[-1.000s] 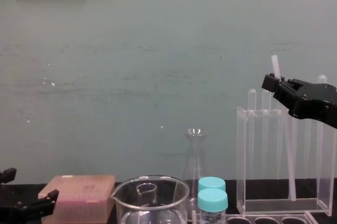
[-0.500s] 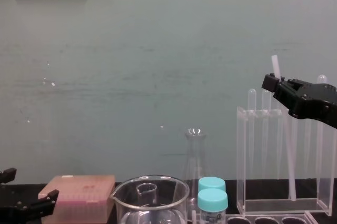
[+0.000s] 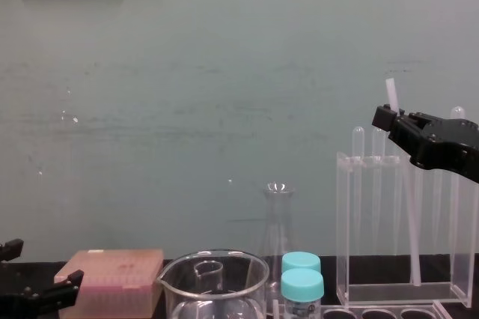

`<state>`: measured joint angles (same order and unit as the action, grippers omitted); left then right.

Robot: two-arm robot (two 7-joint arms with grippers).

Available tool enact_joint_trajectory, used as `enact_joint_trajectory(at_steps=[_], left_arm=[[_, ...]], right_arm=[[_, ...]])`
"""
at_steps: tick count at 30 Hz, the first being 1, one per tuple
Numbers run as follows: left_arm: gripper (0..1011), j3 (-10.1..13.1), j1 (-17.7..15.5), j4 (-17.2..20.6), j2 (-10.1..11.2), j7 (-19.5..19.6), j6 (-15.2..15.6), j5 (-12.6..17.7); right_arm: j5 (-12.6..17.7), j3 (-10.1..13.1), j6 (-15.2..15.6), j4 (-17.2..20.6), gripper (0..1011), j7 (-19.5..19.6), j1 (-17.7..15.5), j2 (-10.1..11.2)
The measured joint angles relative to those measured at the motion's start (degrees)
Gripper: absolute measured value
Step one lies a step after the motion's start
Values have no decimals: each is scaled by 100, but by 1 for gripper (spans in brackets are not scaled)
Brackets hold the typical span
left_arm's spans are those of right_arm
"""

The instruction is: Pick up the stirring rod with one hand, then place it down.

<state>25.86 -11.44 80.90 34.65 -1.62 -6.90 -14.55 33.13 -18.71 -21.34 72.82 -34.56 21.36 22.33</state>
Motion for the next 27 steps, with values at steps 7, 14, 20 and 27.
enact_joint_trajectory(at_steps=[7,14,20,27], left_arm=[[1000,0,0,0,0,0,0,0],[1000,0,0,0,0,0,0,0],[1000,0,0,0,0,0,0,0],[1000,0,0,0,0,0,0,0]], right_arm=[[0,0,0,0,69,0,0,0],[0,0,0,0,69,0,0,0],[0,0,0,0,70,0,0,0],[18,66,65,62,69,-119,-22,-7]])
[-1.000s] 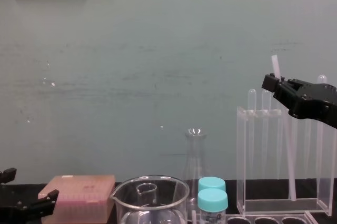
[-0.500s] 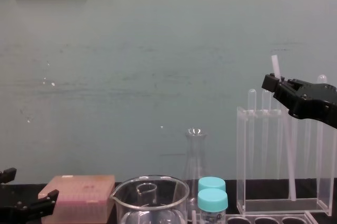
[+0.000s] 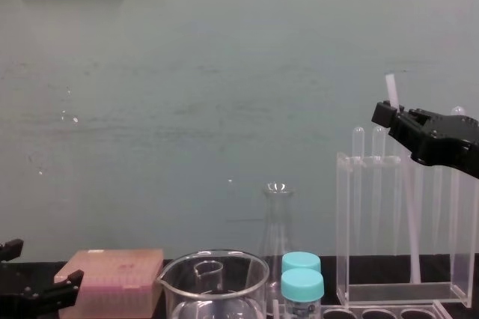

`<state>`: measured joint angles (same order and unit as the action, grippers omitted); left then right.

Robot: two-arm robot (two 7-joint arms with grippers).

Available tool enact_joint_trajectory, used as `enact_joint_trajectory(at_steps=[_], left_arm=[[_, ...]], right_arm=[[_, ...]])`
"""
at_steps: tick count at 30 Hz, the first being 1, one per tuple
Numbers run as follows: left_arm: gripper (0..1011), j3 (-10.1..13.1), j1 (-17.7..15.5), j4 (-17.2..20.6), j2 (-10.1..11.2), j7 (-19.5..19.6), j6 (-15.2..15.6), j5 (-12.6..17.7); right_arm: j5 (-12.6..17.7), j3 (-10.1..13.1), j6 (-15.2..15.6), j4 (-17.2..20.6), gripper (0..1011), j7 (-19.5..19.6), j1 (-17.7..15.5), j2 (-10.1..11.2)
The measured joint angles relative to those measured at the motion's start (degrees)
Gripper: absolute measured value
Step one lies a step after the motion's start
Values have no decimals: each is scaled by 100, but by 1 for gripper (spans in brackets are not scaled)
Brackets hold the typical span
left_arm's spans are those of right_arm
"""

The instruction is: Pick up the stirring rod with one hand, then place it down.

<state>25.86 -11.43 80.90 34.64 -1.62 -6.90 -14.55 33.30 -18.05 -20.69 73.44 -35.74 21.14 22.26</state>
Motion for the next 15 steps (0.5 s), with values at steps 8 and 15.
enact_joint_trajectory(at_steps=[8,15], left_arm=[[1000,0,0,0,0,0,0,1],[1000,0,0,0,0,0,0,0]], right_arm=[[-47,110,157,234,69,-20,-135,57],[-96,144,268,342,70,-51,-226,114]])
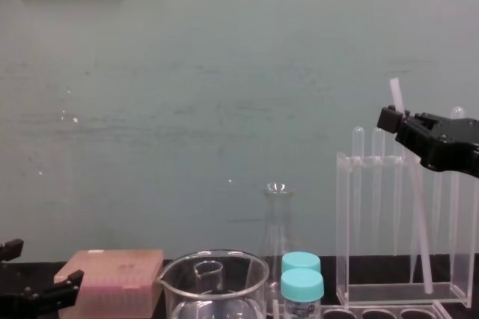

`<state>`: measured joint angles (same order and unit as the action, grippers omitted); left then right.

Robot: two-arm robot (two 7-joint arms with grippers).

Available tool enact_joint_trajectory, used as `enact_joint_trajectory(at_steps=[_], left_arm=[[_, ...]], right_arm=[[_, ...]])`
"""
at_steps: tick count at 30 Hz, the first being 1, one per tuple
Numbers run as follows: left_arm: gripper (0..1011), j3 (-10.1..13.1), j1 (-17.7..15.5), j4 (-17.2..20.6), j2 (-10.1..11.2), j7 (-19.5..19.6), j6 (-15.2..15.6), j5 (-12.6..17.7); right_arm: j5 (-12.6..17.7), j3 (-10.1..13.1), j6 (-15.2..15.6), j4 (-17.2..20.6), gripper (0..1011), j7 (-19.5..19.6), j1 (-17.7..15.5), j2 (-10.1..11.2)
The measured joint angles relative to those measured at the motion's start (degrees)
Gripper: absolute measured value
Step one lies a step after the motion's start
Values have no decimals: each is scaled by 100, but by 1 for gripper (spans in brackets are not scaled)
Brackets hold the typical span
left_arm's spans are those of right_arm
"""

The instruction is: Pick up the stirring rod with one hand, then place it down.

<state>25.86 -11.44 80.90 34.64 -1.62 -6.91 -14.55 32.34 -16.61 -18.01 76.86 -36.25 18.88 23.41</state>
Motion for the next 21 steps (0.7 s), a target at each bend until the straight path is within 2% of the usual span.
enact_joint_trajectory(at_steps=[12,21], left_arm=[[1000,0,0,0,0,0,0,0],[1000,0,0,0,0,0,0,0]], right_arm=[[43,-118,90,-110,70,-262,83,-11],[32,-289,108,-402,70,-427,256,-63]])
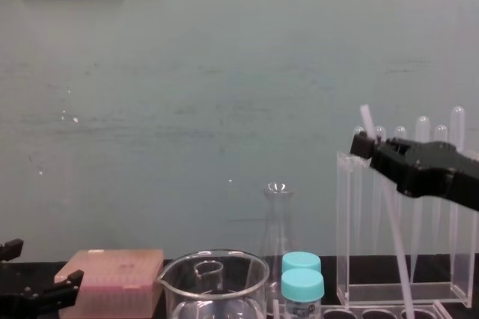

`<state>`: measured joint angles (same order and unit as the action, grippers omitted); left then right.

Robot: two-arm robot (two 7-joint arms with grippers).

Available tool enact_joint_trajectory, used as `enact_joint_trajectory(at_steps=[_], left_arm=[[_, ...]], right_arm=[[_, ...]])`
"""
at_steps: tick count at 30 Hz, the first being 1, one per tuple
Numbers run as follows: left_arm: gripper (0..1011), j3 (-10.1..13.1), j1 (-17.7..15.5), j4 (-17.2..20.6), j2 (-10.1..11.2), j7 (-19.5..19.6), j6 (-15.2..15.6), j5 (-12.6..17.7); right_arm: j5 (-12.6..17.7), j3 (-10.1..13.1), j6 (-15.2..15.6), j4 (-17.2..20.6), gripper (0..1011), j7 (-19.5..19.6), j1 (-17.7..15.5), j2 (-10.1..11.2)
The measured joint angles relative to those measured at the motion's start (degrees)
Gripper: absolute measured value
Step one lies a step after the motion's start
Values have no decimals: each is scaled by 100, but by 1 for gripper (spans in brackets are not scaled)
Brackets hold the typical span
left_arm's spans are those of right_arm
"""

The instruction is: Pick up the stirring rod with one hand, then place it down.

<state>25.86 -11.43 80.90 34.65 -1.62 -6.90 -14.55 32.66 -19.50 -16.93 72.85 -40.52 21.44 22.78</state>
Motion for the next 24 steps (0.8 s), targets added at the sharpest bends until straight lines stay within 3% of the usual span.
enact_joint_trajectory(at_steps=[14,24], left_arm=[[1000,0,0,0,0,0,0,0],[1000,0,0,0,0,0,0,0]], right_arm=[[-148,-262,-2,-646,70,-213,261,-71],[-174,-339,39,-818,69,-296,332,-76]])
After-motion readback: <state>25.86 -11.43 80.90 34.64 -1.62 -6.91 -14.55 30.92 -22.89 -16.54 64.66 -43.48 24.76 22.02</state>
